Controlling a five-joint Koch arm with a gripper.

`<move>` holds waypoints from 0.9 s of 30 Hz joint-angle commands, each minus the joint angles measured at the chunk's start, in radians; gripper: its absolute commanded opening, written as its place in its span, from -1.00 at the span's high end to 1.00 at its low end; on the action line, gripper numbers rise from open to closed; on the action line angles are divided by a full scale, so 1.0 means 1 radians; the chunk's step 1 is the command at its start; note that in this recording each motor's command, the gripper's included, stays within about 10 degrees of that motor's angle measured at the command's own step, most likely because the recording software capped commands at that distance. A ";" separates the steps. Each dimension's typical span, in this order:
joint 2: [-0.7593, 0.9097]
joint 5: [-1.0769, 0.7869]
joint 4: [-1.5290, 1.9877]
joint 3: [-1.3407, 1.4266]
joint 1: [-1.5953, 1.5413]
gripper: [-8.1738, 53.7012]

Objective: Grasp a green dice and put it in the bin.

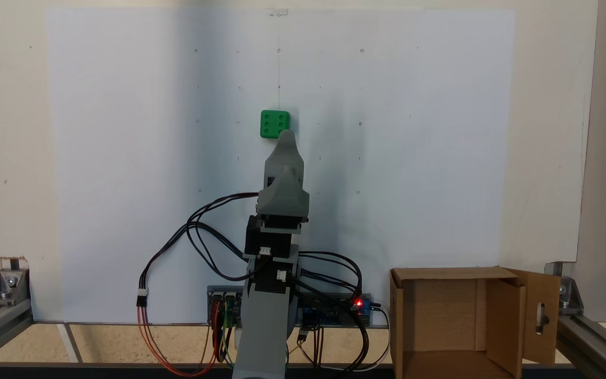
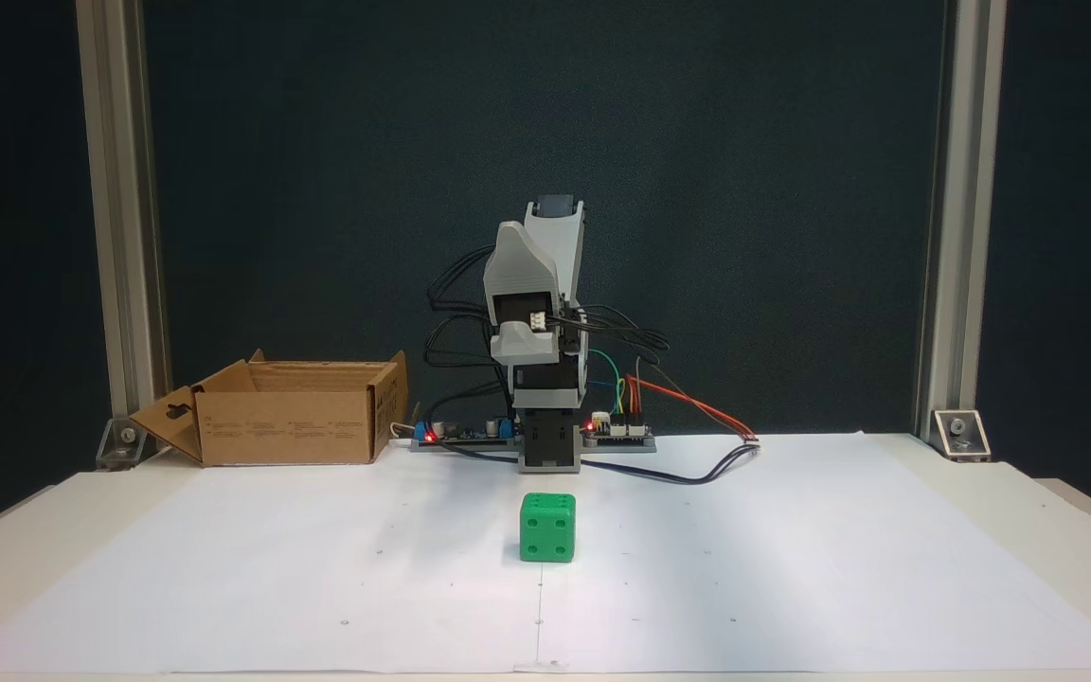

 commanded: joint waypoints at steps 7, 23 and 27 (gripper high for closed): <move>0.104 -0.044 -0.041 0.051 0.005 -0.71; 0.104 -0.046 -0.041 0.051 -0.005 -0.72; 0.104 -0.046 -0.041 0.051 -0.005 -0.72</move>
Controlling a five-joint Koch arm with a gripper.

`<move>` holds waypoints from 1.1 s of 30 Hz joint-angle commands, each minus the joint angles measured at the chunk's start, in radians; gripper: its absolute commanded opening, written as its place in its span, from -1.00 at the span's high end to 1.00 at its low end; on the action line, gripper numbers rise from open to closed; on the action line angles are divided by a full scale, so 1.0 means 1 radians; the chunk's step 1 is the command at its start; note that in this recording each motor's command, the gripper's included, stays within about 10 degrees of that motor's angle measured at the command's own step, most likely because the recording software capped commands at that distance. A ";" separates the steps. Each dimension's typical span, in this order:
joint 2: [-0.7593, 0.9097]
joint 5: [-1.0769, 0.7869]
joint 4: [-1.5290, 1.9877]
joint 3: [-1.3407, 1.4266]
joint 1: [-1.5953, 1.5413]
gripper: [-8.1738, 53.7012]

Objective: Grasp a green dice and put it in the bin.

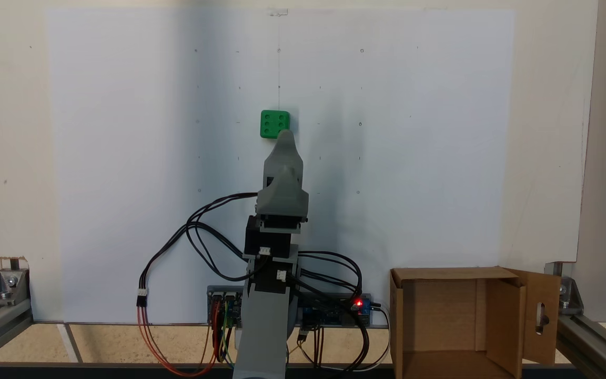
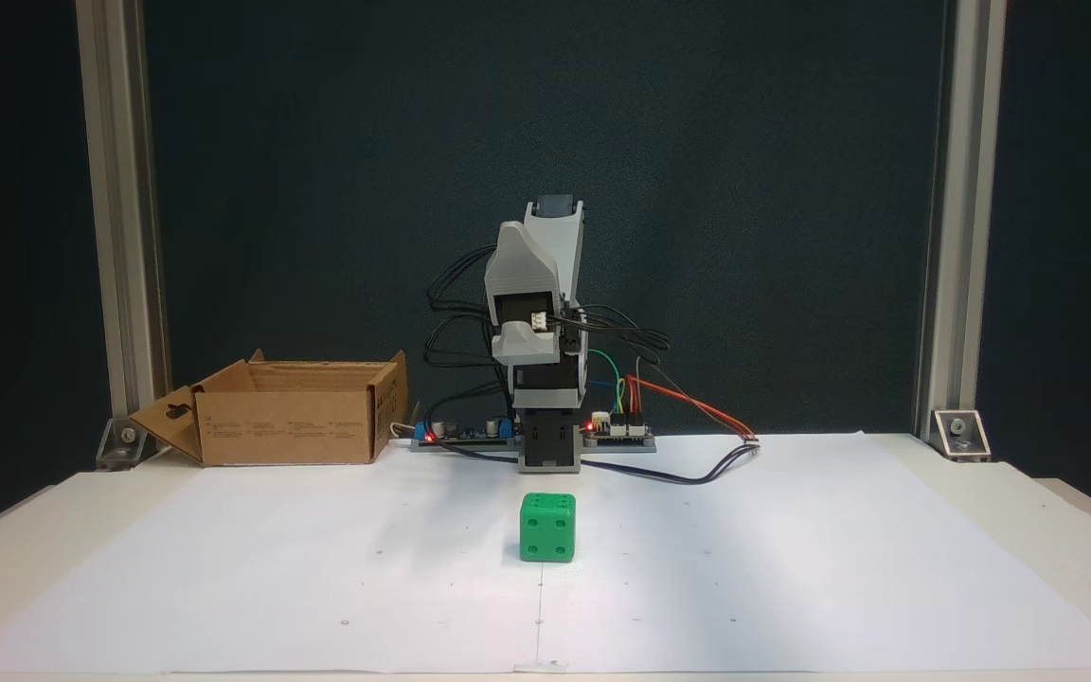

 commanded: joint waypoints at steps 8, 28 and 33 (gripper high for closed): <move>0.104 -0.049 -0.041 0.051 0.000 -0.70; 0.106 -0.058 0.331 -0.098 -0.014 -0.69; 0.109 -0.061 0.699 -0.302 -0.011 -0.69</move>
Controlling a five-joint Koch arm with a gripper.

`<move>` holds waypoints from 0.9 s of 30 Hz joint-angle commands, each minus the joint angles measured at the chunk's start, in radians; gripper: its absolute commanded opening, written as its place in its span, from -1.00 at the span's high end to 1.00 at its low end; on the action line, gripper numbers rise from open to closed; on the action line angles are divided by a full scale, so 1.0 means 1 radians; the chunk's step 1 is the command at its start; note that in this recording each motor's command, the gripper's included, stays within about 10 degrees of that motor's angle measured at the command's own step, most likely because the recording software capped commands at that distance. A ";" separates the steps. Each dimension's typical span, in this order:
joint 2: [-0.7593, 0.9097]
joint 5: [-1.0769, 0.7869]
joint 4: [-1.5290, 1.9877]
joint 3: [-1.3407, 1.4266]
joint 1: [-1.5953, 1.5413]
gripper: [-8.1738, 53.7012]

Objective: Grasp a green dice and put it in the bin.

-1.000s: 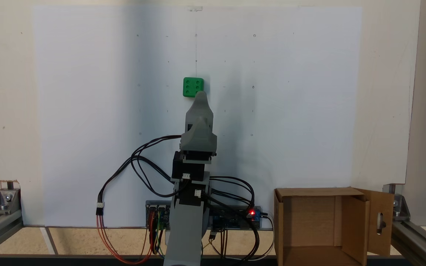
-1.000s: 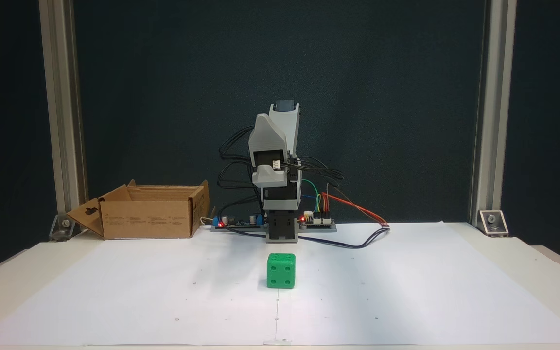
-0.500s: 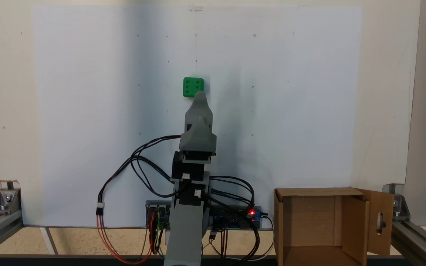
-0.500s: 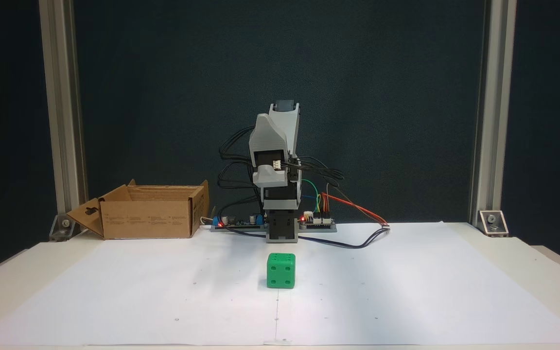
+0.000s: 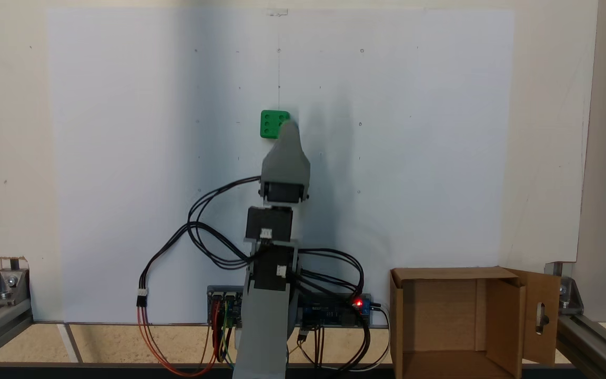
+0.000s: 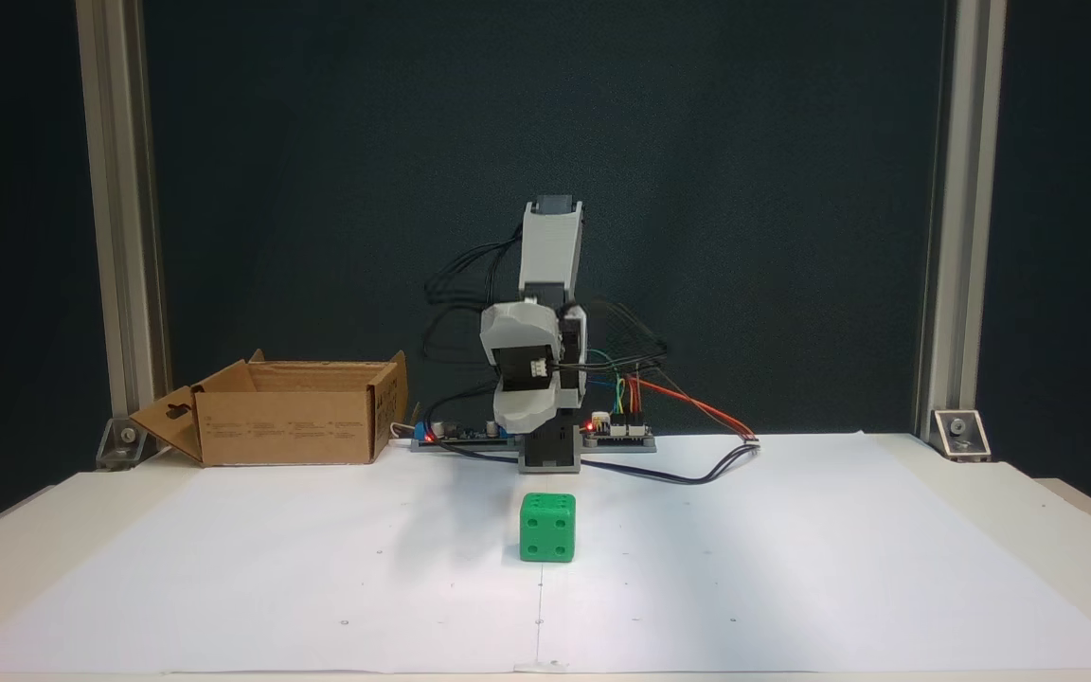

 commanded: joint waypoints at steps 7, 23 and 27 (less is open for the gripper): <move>0.100 -0.057 0.515 -0.445 -0.026 -0.68; -0.293 0.014 1.575 -1.040 -0.066 -0.66; -0.430 0.014 1.824 -1.120 -0.072 -0.66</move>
